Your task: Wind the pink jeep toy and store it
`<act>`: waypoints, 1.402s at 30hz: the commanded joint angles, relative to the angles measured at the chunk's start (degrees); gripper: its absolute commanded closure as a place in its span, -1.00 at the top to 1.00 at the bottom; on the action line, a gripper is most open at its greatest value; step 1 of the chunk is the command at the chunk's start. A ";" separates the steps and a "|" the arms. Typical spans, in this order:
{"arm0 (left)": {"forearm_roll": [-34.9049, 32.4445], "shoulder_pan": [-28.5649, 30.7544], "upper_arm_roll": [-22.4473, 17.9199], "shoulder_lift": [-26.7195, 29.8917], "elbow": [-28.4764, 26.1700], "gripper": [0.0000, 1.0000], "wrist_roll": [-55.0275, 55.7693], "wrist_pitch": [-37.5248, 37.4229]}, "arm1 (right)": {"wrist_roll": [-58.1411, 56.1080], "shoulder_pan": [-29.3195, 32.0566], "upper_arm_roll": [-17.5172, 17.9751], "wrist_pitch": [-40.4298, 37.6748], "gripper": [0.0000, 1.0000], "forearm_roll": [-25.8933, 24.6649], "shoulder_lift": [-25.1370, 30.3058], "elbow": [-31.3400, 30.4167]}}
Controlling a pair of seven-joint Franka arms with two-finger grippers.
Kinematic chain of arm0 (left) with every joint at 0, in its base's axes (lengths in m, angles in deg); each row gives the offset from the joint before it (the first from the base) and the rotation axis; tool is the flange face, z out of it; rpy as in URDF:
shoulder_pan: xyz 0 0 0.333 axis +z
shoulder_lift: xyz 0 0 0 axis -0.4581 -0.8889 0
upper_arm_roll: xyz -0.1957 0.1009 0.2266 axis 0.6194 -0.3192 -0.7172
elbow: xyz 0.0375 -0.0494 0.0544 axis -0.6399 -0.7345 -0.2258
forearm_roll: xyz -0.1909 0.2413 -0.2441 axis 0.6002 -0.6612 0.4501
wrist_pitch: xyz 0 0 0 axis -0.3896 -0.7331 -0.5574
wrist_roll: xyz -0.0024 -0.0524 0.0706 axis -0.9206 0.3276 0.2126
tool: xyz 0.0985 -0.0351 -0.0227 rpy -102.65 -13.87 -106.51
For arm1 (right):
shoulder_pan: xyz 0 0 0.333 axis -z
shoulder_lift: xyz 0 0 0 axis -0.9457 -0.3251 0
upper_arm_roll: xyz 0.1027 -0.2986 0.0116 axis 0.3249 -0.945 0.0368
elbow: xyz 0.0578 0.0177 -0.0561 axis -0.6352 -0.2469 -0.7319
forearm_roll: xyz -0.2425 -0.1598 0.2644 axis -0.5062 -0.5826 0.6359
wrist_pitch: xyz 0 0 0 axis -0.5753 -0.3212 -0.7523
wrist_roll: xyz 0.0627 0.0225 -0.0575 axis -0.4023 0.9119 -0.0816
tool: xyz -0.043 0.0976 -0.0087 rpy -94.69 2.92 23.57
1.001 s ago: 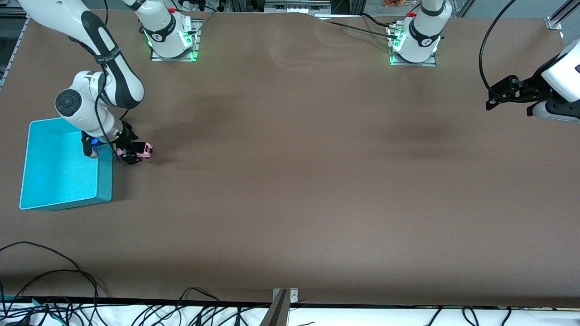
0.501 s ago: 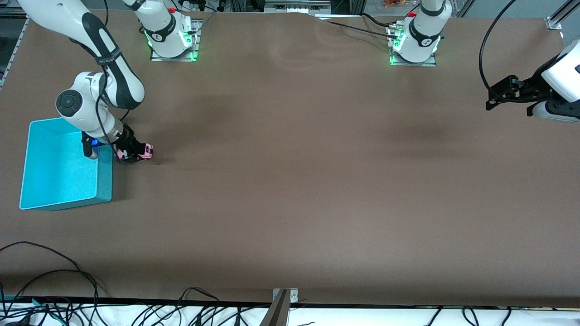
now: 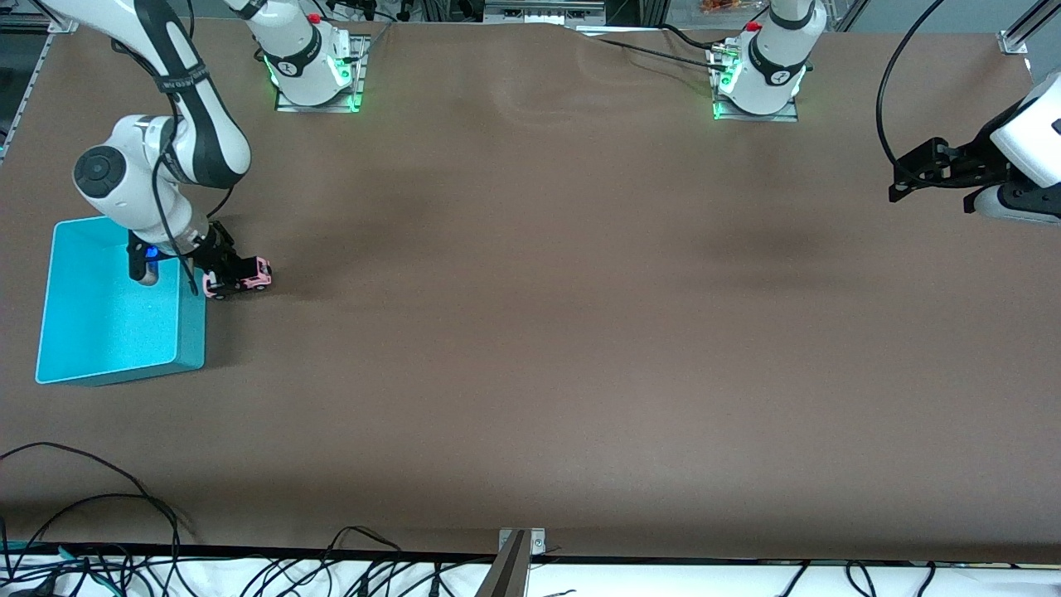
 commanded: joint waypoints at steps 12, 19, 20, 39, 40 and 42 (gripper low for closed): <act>-0.18 0.17 0.04 -0.48 1.25 1.00 -0.08 -1.04 | -23.35 -0.01 0.29 -19.02 -1.00 -1.21 6.27 8.00; -0.18 0.17 0.04 -0.48 1.25 1.00 -0.08 -1.04 | -36.88 0.25 -3.13 -24.38 -1.00 -2.27 6.71 11.78; -0.18 0.17 0.04 -0.48 1.25 1.00 -0.08 -1.04 | -39.51 0.25 -4.01 -25.34 -1.00 -2.36 6.63 12.57; -0.18 0.17 0.04 -0.48 1.25 1.00 -0.08 -1.04 | -68.27 4.12 -12.01 -26.24 -1.00 -15.27 -2.42 16.53; -0.18 0.17 0.04 -0.48 1.25 1.00 -0.08 -1.04 | -69.50 4.30 -12.01 -25.28 -1.00 -15.54 -2.95 16.53; -0.18 0.17 0.04 -0.48 1.25 1.00 -0.08 -1.04 | -71.43 4.65 -12.01 -24.56 -1.00 -15.98 -4.27 16.62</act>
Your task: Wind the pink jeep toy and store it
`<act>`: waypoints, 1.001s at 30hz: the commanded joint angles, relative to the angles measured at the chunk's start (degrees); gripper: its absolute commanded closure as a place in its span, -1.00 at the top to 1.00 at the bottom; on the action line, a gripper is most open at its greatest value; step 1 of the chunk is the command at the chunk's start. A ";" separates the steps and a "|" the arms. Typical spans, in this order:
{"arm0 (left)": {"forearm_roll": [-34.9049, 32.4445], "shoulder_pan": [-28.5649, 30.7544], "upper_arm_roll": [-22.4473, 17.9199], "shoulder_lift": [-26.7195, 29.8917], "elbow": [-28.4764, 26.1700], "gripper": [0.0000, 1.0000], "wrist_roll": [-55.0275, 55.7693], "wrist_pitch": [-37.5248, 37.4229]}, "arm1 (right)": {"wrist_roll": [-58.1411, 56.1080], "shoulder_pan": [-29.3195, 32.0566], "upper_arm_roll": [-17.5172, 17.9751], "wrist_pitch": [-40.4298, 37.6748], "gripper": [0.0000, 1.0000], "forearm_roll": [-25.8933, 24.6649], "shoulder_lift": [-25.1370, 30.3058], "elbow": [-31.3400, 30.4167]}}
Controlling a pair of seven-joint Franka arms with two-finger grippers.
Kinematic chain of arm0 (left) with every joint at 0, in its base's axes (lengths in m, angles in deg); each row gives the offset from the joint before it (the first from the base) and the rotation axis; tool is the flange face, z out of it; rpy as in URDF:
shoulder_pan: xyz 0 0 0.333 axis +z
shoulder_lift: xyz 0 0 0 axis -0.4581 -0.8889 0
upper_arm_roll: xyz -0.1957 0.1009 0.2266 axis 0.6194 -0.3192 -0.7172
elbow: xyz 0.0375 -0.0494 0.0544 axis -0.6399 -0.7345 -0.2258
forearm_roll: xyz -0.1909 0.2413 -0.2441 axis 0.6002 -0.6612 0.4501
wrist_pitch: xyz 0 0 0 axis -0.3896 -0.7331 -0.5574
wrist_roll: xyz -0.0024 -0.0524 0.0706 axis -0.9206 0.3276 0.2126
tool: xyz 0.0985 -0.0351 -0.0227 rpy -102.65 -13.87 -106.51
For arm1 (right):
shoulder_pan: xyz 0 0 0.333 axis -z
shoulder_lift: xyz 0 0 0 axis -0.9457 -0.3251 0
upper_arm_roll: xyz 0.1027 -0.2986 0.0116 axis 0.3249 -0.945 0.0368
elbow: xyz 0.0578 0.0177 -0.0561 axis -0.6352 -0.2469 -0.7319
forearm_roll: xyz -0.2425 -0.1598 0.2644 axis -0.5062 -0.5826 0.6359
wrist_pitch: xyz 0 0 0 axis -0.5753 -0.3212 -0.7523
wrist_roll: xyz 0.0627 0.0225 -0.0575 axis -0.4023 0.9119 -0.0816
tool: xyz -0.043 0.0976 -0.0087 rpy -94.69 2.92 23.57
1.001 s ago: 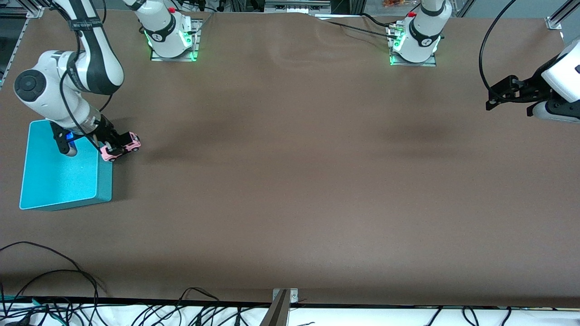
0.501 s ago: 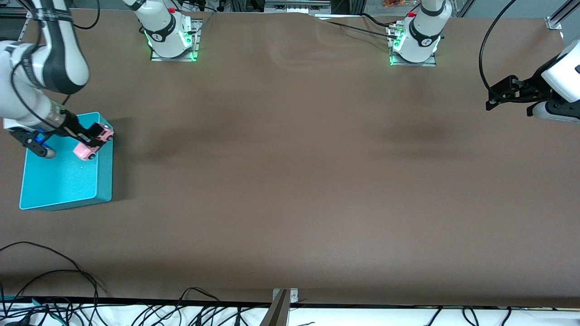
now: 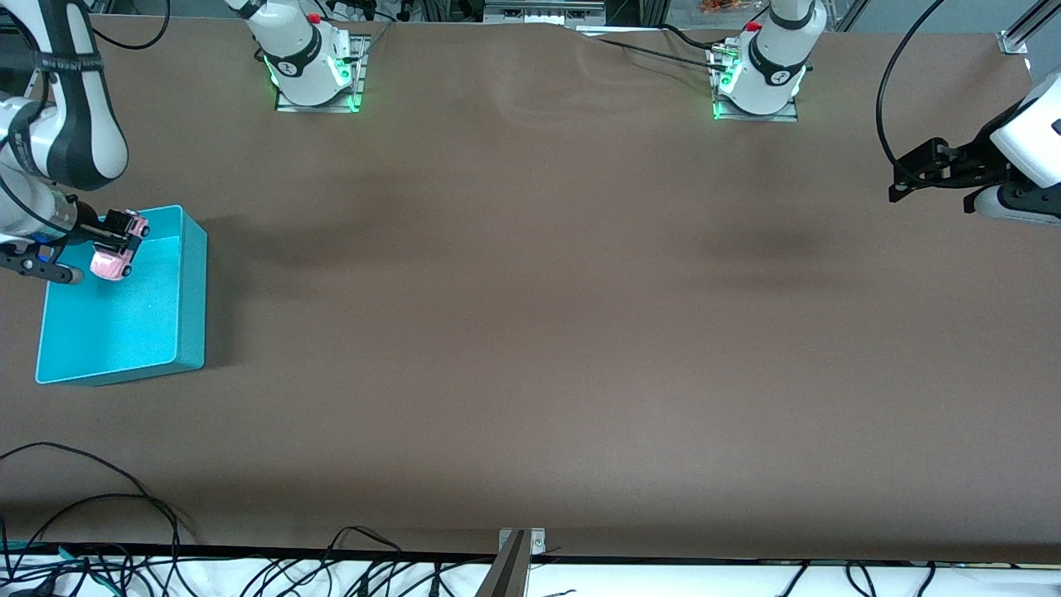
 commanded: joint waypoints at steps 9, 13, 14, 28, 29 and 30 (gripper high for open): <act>-0.18 0.16 0.04 -0.47 1.25 1.00 -0.08 -1.04 | -6.34 1.49 0.20 2.55 -1.00 -7.17 -8.82 3.55; -0.18 0.16 0.04 -0.47 1.25 1.00 -0.08 -1.04 | -6.17 2.02 0.20 3.95 -1.00 -7.26 -11.01 4.60; -0.18 0.16 0.04 -0.47 1.25 1.00 -0.08 -1.04 | -6.08 2.20 0.20 4.31 -1.00 -7.18 -11.72 5.04; -0.18 0.16 0.04 -0.47 1.17 1.00 -0.08 -1.04 | -4.16 4.57 0.46 11.87 -0.29 -5.25 -17.09 6.19; -0.18 0.16 0.04 -0.47 1.17 1.00 -0.08 -1.04 | -2.49 4.57 0.64 11.96 0.17 -5.33 -17.09 6.10; -0.18 0.16 0.04 -0.47 1.17 1.00 -0.08 -1.04 | -0.91 4.57 0.72 11.96 0.67 -5.33 -17.09 6.01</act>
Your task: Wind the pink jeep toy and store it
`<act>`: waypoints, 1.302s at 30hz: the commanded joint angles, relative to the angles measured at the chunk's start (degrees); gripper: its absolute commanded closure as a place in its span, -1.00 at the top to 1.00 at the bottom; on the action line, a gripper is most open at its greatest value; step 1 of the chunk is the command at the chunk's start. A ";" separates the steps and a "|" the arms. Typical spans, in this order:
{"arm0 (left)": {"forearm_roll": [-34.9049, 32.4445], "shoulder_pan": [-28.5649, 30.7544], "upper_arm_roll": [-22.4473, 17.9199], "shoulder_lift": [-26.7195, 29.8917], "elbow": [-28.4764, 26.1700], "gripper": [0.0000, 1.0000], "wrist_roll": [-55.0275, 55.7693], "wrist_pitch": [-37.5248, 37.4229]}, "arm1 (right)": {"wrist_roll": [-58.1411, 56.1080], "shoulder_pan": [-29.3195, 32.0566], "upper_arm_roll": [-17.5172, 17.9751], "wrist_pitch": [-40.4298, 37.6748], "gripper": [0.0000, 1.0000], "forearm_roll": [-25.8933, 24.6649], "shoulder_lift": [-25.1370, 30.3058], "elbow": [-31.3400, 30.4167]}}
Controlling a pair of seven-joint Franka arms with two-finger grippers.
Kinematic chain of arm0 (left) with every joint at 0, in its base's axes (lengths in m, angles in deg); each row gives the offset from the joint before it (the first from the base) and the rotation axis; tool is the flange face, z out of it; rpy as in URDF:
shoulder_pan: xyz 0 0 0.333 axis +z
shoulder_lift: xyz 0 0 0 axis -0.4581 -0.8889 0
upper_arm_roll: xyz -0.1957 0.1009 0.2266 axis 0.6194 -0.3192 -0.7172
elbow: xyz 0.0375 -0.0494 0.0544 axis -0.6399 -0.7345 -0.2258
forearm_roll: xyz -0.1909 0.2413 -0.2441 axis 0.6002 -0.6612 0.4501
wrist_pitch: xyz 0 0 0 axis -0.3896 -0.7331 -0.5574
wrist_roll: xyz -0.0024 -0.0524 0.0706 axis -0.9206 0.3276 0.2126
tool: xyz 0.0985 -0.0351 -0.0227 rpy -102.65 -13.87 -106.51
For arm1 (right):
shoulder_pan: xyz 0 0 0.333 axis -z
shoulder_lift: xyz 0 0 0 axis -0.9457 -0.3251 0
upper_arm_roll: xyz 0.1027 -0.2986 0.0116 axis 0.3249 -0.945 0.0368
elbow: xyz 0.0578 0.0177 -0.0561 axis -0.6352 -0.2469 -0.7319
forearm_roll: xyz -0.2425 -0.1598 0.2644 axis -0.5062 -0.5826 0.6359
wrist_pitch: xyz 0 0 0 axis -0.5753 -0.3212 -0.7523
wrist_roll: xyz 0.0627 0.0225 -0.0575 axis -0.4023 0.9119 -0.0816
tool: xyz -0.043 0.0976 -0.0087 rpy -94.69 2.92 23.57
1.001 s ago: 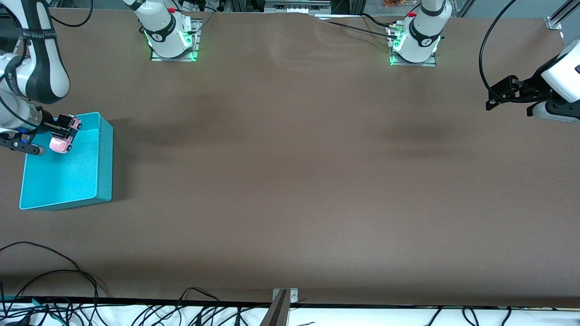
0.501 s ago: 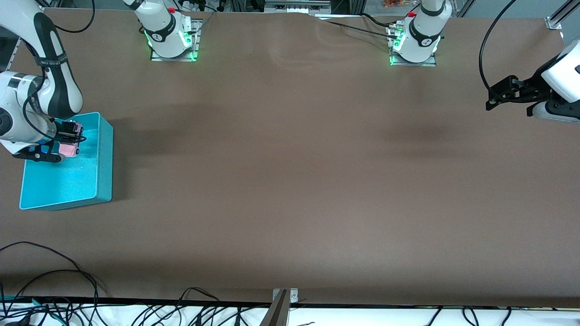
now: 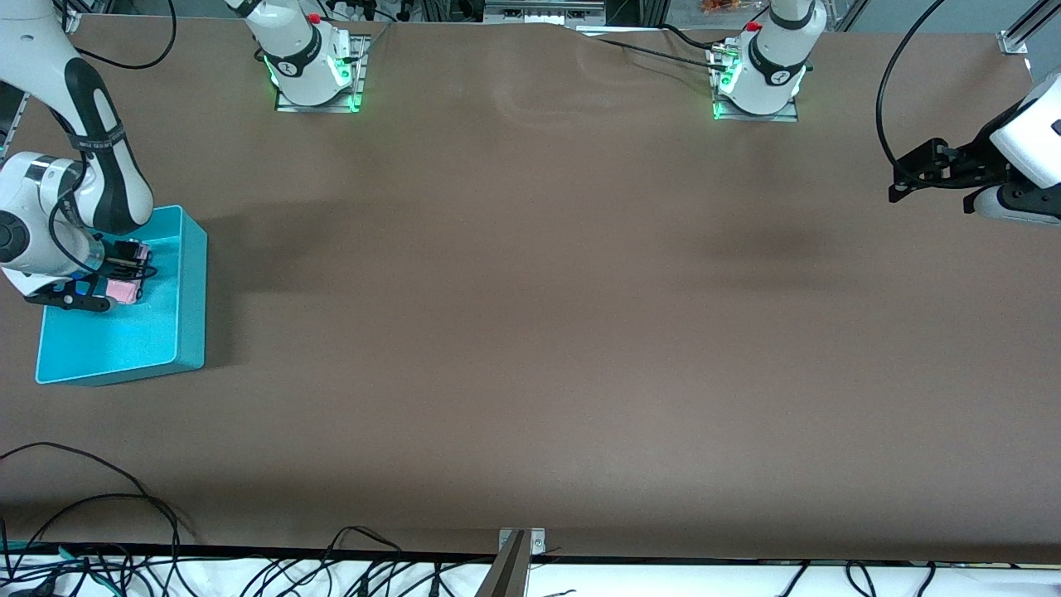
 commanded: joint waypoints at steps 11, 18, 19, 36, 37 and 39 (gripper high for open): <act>-0.18 0.24 0.04 -0.42 1.17 1.00 -0.08 -1.04 | 8.56 0.33 3.55 -4.78 1.00 0.53 2.19 0.82; -0.18 0.25 0.04 -0.42 1.17 1.00 -0.08 -1.04 | 8.65 0.24 6.28 -15.86 1.00 0.62 10.01 0.90; -0.18 0.16 0.04 -0.42 1.17 1.00 -0.08 -1.04 | 8.56 0.24 6.80 -16.74 1.00 0.62 10.80 0.90; -0.18 0.16 0.04 -0.42 1.17 1.00 -0.08 -1.04 | 10.93 0.24 13.75 -29.40 1.00 4.30 26.44 0.99; -0.18 0.16 0.04 -0.42 1.17 1.00 -0.08 -1.04 | 10.85 0.15 13.92 -29.49 1.00 5.44 27.32 0.91; -0.18 0.16 0.04 -0.42 1.17 1.00 -0.08 -1.04 | 10.76 0.06 13.93 -29.49 1.00 7.82 28.90 0.90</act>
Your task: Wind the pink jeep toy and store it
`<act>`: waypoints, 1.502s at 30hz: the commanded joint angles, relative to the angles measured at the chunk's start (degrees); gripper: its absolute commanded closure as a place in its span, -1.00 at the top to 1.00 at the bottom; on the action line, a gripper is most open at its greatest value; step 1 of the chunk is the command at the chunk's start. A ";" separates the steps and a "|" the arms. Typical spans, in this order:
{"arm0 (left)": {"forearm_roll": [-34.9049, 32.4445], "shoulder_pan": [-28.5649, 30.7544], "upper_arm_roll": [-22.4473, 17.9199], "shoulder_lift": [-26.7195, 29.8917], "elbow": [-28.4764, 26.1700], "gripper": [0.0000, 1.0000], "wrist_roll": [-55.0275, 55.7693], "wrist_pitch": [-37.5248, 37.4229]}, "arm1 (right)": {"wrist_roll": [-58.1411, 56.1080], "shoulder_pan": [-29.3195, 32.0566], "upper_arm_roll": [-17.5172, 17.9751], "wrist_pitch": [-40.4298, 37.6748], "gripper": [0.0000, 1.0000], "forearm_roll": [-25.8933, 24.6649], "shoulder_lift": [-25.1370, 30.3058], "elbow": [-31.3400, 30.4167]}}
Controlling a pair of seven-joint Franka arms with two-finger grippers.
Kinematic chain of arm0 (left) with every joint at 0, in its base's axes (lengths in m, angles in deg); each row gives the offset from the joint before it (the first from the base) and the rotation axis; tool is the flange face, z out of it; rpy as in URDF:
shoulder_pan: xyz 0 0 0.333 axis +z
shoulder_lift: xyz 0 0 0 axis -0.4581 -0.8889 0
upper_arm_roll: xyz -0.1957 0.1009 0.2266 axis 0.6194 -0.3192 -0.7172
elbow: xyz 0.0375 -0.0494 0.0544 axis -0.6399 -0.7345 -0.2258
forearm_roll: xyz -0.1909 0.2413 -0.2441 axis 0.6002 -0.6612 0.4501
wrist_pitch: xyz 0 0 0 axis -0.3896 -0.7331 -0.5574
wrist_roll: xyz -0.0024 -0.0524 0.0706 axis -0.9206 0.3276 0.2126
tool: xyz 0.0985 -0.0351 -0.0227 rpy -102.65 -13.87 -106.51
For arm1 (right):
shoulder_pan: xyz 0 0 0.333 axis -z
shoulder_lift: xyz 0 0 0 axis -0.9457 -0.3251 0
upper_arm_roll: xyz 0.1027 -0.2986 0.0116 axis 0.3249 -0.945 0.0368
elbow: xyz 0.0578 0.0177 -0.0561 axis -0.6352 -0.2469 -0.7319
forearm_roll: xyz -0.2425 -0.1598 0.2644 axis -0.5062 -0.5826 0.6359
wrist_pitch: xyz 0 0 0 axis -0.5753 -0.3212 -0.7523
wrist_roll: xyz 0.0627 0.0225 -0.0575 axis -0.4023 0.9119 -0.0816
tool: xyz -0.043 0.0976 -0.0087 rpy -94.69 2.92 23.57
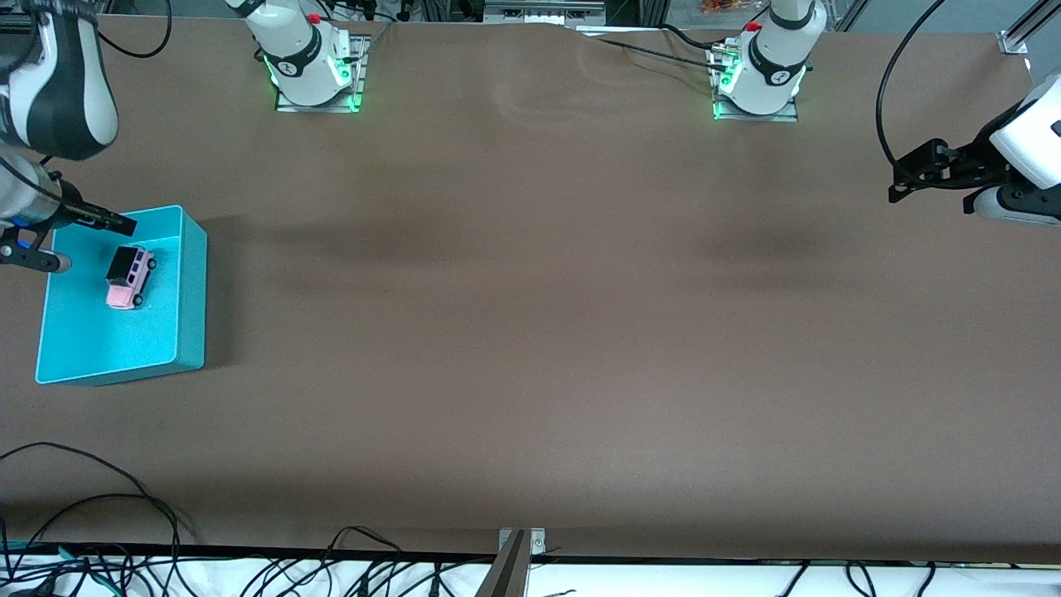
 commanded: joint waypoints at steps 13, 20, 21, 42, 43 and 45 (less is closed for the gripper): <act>-0.18 0.14 0.04 -0.36 1.17 1.00 -0.08 -1.04 | 1.59 -0.81 1.95 -2.75 1.00 14.51 9.18 3.77; -0.18 0.23 0.04 -0.36 1.17 1.00 -0.08 -1.04 | 2.65 -4.06 2.57 -10.31 1.00 17.07 3.38 17.29; -0.18 0.23 0.04 -0.36 1.17 1.00 -0.08 -1.04 | 2.56 -4.41 2.57 -11.54 1.00 17.25 2.51 18.97; -0.18 0.23 0.04 -0.36 1.17 1.00 -0.08 -1.04 | -3.05 -5.56 4.50 -12.78 1.00 27.27 1.62 22.15; -0.18 0.23 0.04 -0.36 1.17 1.00 -0.08 -1.04 | -3.93 -5.56 4.50 -12.87 1.00 27.27 1.62 22.06; -0.18 0.23 0.04 -0.36 1.17 1.00 -0.08 -1.04 | -5.43 -5.56 4.50 -12.96 1.00 26.92 1.70 21.89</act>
